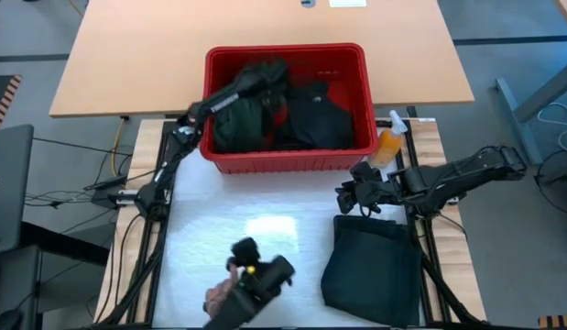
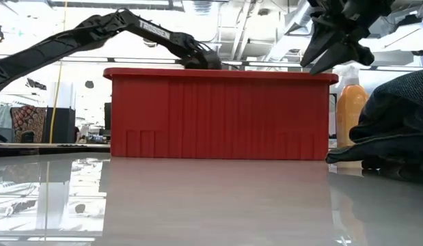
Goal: Fold laundry
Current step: Remove the gray shorts from the red bin
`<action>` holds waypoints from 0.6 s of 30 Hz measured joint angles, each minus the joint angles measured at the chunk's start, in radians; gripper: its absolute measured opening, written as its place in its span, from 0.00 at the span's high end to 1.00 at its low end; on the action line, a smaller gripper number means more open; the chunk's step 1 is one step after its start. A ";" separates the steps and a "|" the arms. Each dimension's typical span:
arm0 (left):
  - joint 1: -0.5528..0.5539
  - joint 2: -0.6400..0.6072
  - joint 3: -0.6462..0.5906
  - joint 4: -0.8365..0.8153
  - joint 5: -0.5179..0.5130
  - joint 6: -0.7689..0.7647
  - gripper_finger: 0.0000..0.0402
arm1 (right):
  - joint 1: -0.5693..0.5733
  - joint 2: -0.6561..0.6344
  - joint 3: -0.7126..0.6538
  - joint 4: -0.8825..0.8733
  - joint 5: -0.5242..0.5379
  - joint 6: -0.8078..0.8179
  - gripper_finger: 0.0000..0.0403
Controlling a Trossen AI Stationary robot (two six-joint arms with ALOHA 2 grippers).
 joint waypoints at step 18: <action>0.001 -0.045 0.000 0.109 0.329 0.046 0.70 | 0.003 0.001 0.000 0.014 -0.024 0.010 0.56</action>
